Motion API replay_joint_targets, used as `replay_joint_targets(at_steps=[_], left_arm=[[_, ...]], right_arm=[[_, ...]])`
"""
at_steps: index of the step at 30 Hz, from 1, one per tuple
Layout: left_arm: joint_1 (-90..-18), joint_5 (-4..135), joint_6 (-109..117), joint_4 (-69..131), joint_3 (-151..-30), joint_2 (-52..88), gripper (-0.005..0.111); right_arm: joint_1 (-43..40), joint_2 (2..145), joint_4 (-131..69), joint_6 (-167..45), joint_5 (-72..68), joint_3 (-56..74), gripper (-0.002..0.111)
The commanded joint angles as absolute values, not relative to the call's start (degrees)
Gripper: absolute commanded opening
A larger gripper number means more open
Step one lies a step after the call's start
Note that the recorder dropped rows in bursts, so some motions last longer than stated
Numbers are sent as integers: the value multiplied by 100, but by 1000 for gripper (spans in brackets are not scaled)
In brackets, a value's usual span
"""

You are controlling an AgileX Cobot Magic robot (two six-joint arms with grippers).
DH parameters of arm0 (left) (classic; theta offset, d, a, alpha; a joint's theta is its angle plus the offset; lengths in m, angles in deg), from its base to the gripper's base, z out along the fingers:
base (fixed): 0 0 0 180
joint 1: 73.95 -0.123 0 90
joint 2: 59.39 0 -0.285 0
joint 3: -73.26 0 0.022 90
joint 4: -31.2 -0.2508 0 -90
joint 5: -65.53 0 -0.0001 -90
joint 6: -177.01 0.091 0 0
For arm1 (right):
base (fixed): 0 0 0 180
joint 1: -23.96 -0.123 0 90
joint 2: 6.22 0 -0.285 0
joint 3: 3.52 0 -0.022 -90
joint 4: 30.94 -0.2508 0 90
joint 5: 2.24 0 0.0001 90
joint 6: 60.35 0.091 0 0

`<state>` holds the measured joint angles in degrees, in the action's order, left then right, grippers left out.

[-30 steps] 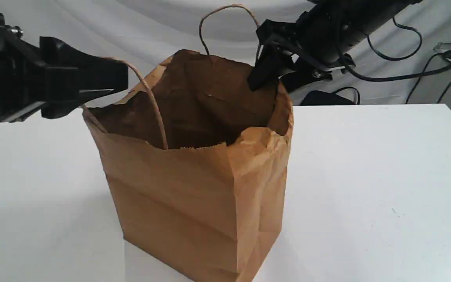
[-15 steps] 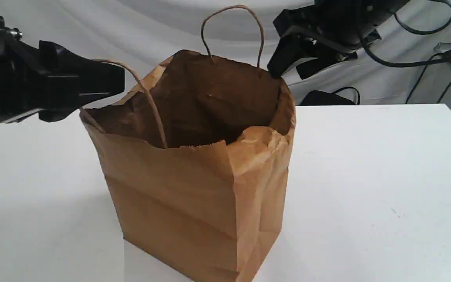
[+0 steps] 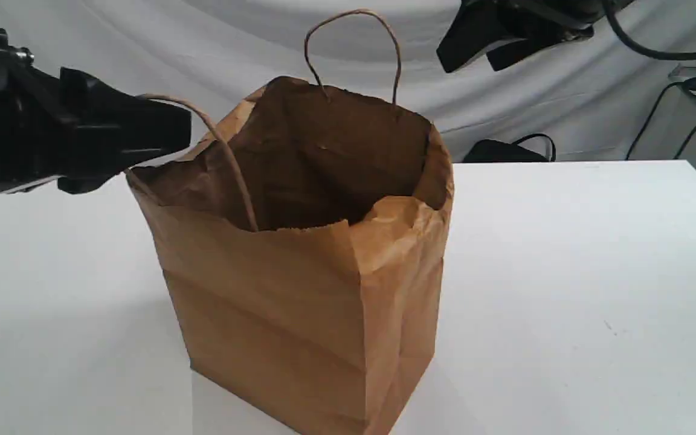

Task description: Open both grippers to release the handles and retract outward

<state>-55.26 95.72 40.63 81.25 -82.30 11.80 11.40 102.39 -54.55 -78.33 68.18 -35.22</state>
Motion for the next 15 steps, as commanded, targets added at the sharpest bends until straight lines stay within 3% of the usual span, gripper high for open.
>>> replay_joint_targets(at_steps=[1,15], left_arm=[[-5536,9613,4069,8115,-8212,1173,51],[-5536,9667,3281,6622,-8212,73,50]], right_arm=[[1131,10058,-5396,-7871,6772,-3504,53],[1131,9634,-5290,-7922,6772,-3504,49]])
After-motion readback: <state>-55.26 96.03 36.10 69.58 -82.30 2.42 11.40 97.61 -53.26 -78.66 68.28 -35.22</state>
